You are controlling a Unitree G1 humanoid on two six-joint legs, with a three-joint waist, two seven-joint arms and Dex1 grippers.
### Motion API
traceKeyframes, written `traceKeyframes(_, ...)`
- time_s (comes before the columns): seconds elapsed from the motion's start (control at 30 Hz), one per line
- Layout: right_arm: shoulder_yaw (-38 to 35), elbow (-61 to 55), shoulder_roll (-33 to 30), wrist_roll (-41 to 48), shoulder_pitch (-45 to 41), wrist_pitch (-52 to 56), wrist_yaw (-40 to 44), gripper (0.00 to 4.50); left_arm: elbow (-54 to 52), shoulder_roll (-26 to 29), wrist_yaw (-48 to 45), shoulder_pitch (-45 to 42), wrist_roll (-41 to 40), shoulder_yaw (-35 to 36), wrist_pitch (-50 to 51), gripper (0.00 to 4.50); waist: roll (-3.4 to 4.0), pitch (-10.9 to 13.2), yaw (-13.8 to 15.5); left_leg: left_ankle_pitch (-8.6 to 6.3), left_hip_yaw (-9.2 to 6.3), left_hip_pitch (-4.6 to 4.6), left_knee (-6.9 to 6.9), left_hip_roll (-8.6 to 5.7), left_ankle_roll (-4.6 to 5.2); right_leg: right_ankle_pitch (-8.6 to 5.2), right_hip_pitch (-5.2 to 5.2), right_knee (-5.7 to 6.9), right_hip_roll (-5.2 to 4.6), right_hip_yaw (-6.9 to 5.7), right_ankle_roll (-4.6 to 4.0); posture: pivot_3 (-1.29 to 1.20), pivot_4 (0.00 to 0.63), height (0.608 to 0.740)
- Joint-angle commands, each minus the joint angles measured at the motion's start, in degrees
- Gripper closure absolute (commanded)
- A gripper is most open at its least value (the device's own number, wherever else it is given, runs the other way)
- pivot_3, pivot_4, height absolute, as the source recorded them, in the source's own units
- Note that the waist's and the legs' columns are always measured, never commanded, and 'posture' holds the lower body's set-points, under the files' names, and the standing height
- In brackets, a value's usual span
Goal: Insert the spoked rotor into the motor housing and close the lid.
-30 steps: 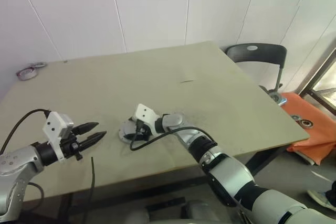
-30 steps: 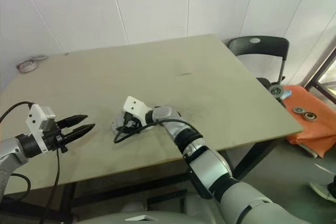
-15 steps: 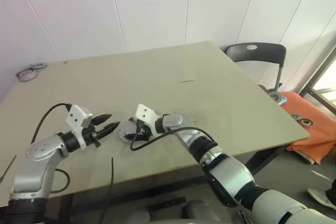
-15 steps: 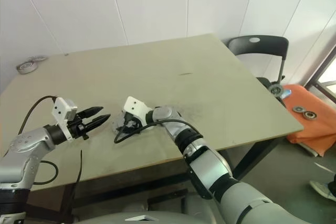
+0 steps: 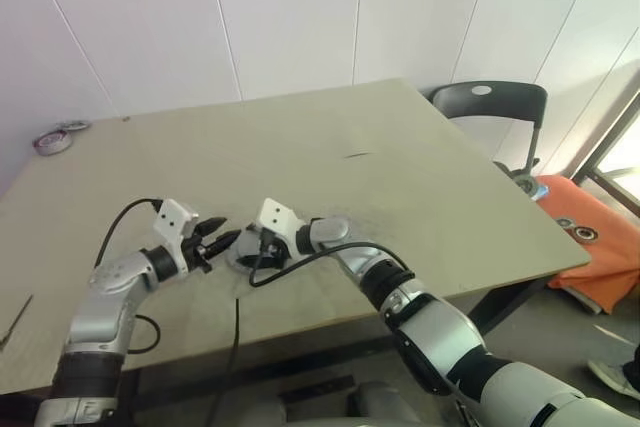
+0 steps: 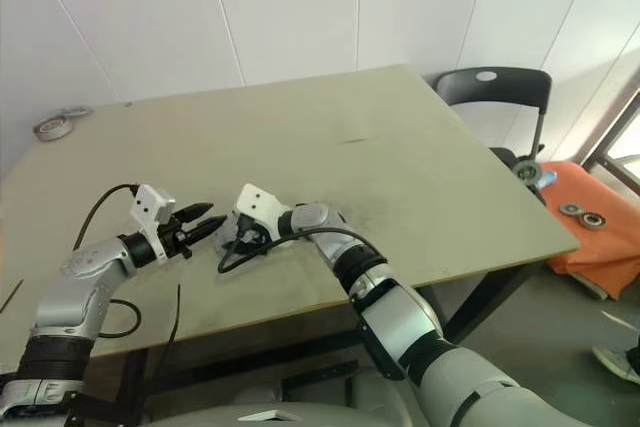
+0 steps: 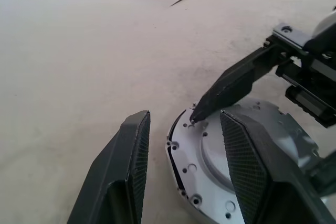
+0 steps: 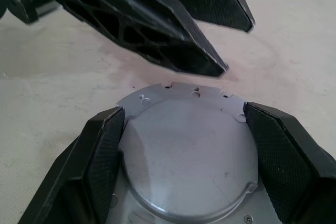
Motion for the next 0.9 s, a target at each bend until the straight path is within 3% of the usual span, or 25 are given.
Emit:
traceKeyframes(0.03, 2.2, 5.9, -2.6, -5.0, 3.1, 4.3, -2.8, 1.23, -0.3, 0.1, 0.5, -1.5, 0.4, 0.2, -1.0, 2.24, -0.01, 0.0, 0.0, 0.0, -0.01, 0.0, 0.0, 0.0, 0.0, 0.0, 0.0, 0.0, 0.0, 0.0, 0.0, 0.0, 0.0, 0.74)
traceKeyframes(0.1, 2.1, 5.9, -2.6, -5.0, 3.1, 4.5, -2.9, 1.23, 0.2, 0.3, 1.0, -1.6, 1.5, -0.4, -0.8, 2.62, 0.02, -0.1, 0.0, 0.0, -0.02, 0.0, -0.01, 0.0, 0.0, 0.0, 0.0, 0.01, 0.01, 0.0, 0.0, 0.0, 0.0, 0.74)
traceKeyframes(0.33, 2.1, 5.9, -2.4, -5.0, 3.2, 4.6, -3.1, 1.23, -1.8, 0.8, -2.0, -0.1, 1.3, -3.2, 2.4, 2.62, 0.08, -0.1, 0.0, 0.0, -0.02, 0.0, -0.02, 0.0, 0.0, 0.0, -0.01, 0.0, 0.0, 0.0, 0.0, 0.0, 0.0, 0.74)
traceKeyframes(0.9, 1.8, 6.1, -2.6, -5.1, 3.5, 4.4, -3.8, 1.23, 7.8, -3.5, 0.4, -3.5, 7.6, -8.3, -0.9, 2.62, 0.52, -0.3, 0.1, -0.02, -0.06, -0.08, 0.02, -0.07, -0.02, -0.01, 0.04, -0.22, -0.12, -0.17, -0.01, 0.0, 0.0, 0.74)
